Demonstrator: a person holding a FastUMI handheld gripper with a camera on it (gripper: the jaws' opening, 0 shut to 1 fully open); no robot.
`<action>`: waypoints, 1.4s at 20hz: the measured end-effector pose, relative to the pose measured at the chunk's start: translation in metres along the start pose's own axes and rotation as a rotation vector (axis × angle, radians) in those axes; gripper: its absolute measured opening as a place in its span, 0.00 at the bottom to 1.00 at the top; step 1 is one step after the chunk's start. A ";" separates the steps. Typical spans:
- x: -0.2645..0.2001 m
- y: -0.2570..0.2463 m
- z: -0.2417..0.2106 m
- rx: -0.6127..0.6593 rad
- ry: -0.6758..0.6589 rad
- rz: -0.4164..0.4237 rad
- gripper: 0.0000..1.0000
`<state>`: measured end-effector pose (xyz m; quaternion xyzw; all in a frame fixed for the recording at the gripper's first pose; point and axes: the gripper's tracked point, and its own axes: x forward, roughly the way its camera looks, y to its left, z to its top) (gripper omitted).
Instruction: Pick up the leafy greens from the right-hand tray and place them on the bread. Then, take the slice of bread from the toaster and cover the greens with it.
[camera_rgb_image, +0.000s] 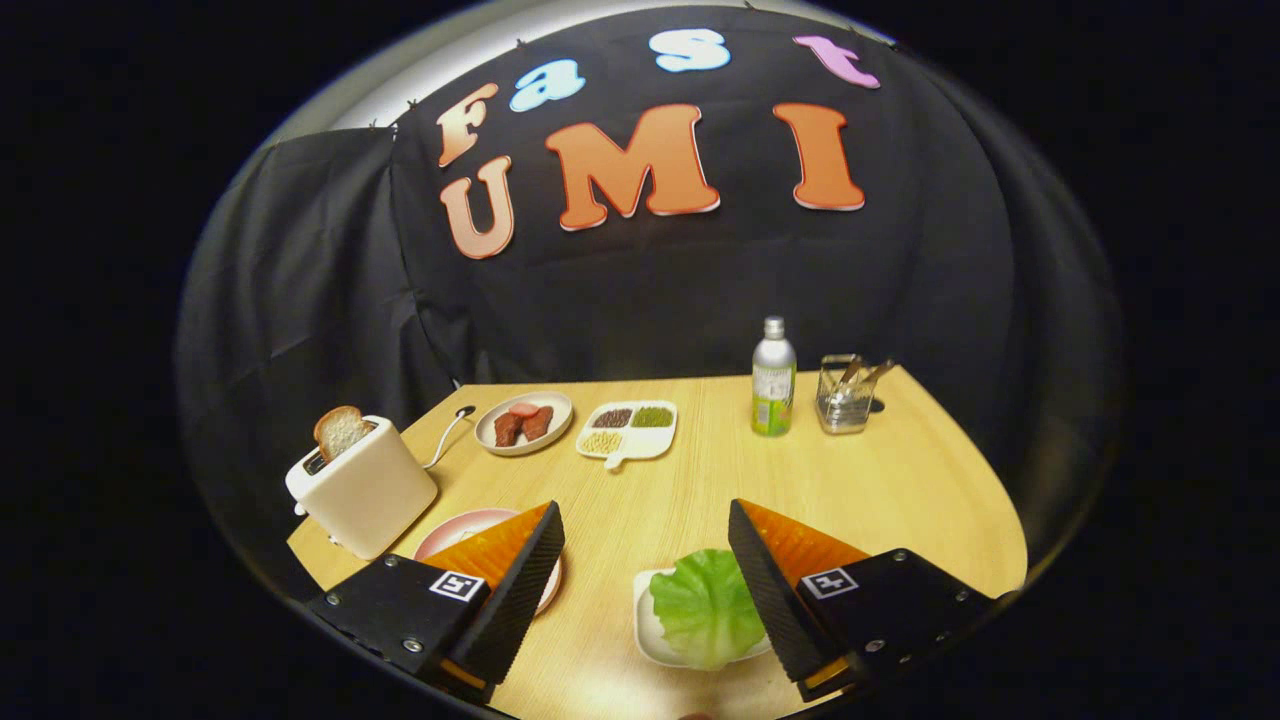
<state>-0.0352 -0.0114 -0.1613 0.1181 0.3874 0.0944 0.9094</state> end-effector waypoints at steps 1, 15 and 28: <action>0.004 -0.005 -0.007 -0.003 0.032 -0.015 0.99; 0.022 -0.036 -0.078 -0.005 0.362 -0.095 0.95; 0.050 -0.051 -0.132 -0.060 0.575 -0.132 0.94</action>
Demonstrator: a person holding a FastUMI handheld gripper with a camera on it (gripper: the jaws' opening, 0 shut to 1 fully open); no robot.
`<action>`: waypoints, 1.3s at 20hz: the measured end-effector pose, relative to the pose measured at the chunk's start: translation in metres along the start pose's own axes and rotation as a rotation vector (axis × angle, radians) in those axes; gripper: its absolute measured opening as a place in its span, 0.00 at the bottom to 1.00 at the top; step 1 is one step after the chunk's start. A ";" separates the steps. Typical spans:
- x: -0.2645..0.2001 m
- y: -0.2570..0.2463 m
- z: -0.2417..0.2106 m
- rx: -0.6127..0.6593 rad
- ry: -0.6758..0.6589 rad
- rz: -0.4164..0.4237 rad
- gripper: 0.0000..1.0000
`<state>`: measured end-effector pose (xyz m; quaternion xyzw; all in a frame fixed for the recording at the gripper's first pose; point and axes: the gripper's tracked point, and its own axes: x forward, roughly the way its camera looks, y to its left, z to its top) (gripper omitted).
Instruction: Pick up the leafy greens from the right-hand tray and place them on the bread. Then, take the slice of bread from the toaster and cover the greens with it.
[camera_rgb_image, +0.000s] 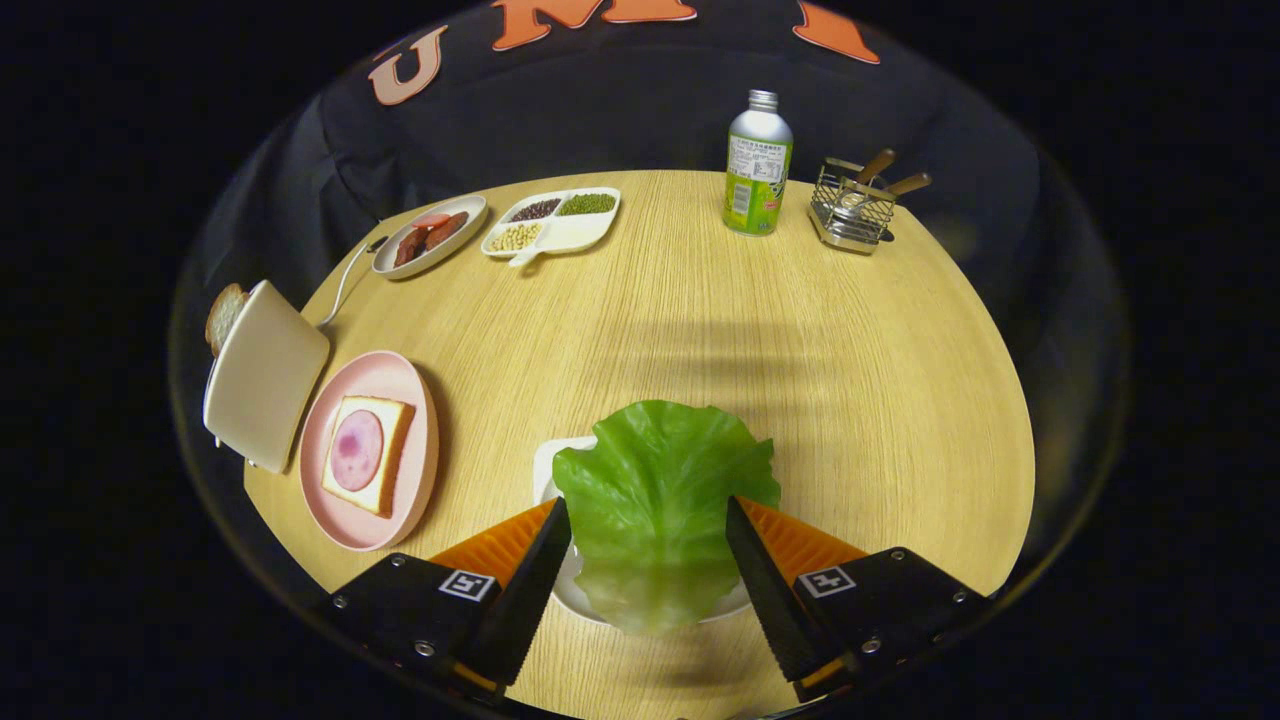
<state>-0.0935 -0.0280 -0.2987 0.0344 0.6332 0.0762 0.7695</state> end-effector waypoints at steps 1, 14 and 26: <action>0.004 0.000 -0.003 -0.004 0.016 -0.005 0.94; 0.018 -0.005 -0.006 -0.067 0.039 -0.024 0.77; -0.005 0.016 0.010 -0.019 -0.049 0.039 0.07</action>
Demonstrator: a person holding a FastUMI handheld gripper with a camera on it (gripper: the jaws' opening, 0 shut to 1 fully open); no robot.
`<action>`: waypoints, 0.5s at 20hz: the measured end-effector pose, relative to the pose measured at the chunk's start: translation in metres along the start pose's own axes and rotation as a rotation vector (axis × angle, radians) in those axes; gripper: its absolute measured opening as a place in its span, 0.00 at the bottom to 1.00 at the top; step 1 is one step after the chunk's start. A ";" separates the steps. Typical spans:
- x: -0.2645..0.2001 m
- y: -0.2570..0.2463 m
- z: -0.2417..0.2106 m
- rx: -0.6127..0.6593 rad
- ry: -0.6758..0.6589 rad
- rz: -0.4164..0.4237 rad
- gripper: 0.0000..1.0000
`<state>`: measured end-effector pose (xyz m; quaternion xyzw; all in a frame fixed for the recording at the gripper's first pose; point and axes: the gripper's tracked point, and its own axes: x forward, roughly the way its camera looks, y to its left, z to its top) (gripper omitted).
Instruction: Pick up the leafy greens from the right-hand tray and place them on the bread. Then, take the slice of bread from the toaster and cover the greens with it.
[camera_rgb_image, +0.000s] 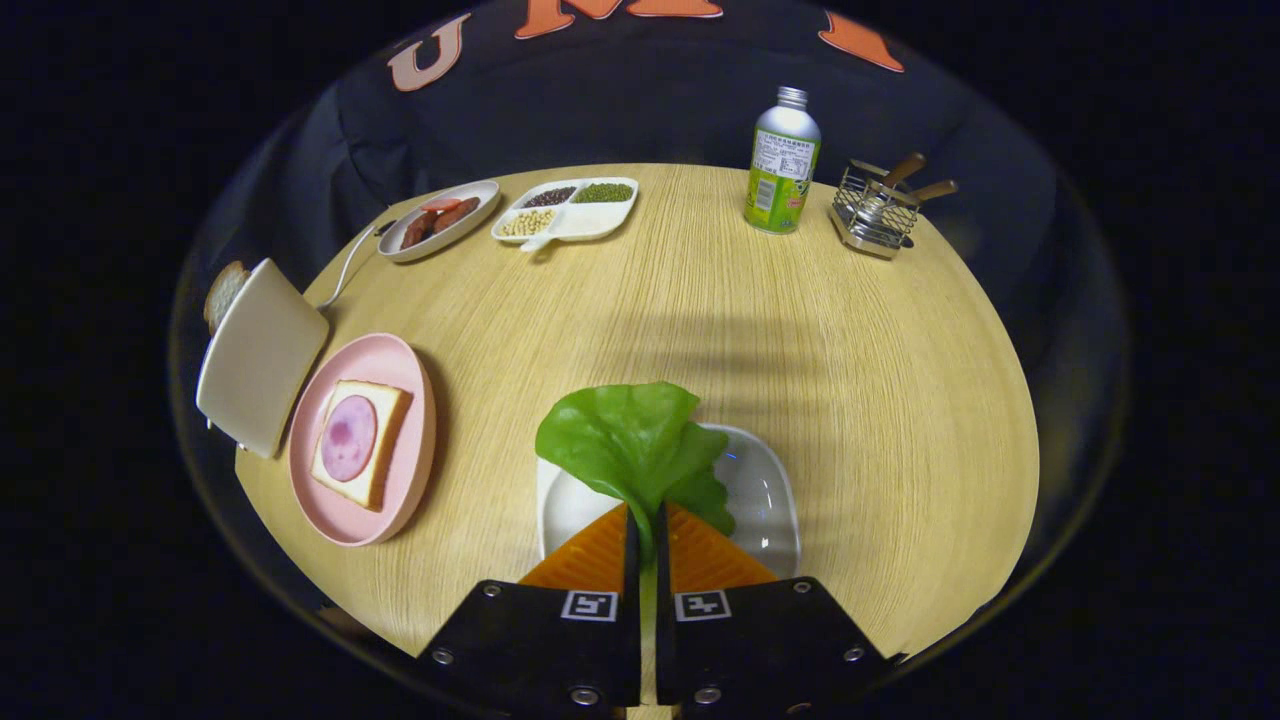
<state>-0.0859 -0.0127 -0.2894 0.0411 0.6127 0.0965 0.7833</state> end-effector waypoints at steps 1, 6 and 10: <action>-0.004 0.004 0.003 0.003 -0.014 0.014 0.07; -0.022 0.028 0.017 -0.043 -0.062 0.058 0.07; -0.033 0.049 0.033 -0.074 -0.103 0.093 0.06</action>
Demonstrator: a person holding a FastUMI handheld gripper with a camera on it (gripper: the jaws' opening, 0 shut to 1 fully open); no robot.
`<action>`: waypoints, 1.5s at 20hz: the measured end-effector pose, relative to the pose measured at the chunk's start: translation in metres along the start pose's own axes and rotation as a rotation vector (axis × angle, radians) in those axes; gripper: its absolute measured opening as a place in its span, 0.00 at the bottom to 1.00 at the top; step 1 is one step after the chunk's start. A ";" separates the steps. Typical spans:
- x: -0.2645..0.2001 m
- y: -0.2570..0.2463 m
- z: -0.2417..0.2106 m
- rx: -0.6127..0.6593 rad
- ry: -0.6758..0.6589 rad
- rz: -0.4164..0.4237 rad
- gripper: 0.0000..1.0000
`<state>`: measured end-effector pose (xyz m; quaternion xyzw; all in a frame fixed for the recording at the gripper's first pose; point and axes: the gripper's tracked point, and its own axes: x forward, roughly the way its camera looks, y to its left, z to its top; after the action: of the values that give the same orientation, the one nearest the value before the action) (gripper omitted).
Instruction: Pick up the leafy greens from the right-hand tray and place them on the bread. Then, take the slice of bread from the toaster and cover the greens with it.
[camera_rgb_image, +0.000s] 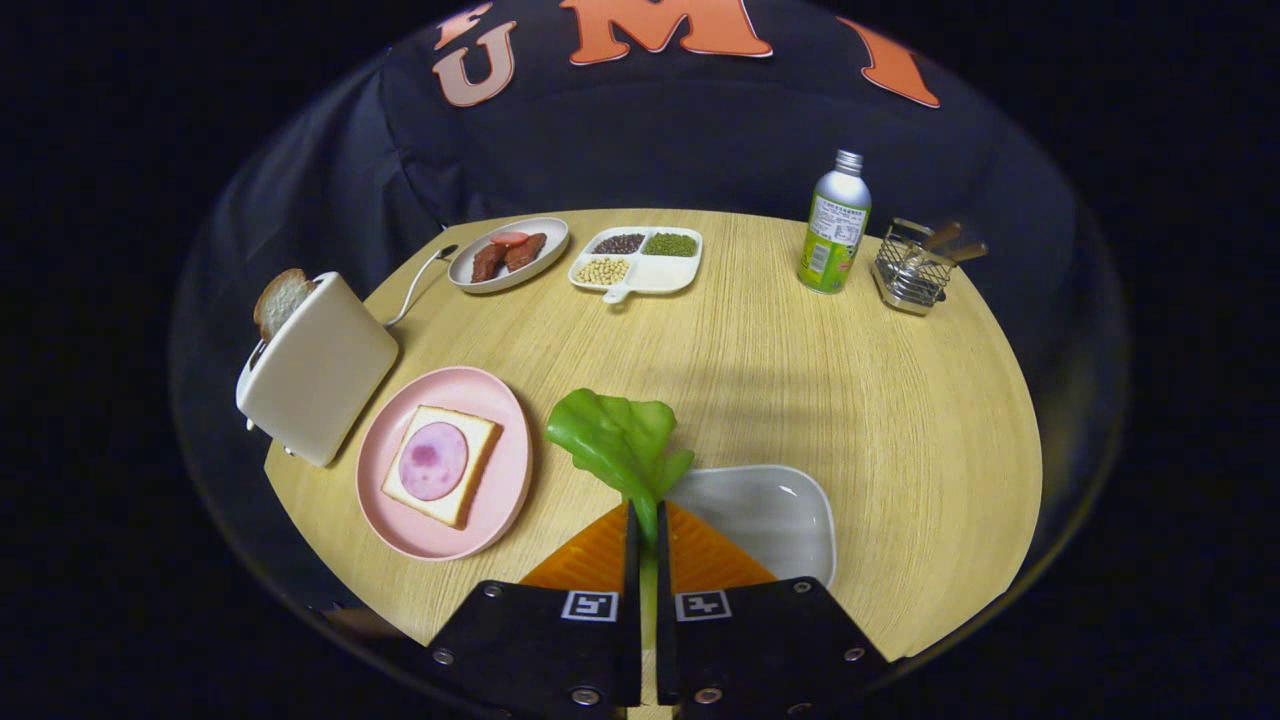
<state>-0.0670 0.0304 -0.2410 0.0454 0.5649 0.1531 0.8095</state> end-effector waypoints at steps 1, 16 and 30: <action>-0.002 0.005 0.005 -0.007 -0.013 0.013 0.07; 0.009 0.098 0.048 -0.118 -0.090 0.140 0.06; 0.064 0.159 0.037 -0.223 0.003 0.189 0.06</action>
<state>-0.0437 0.2043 -0.2464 0.0079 0.5386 0.2905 0.7908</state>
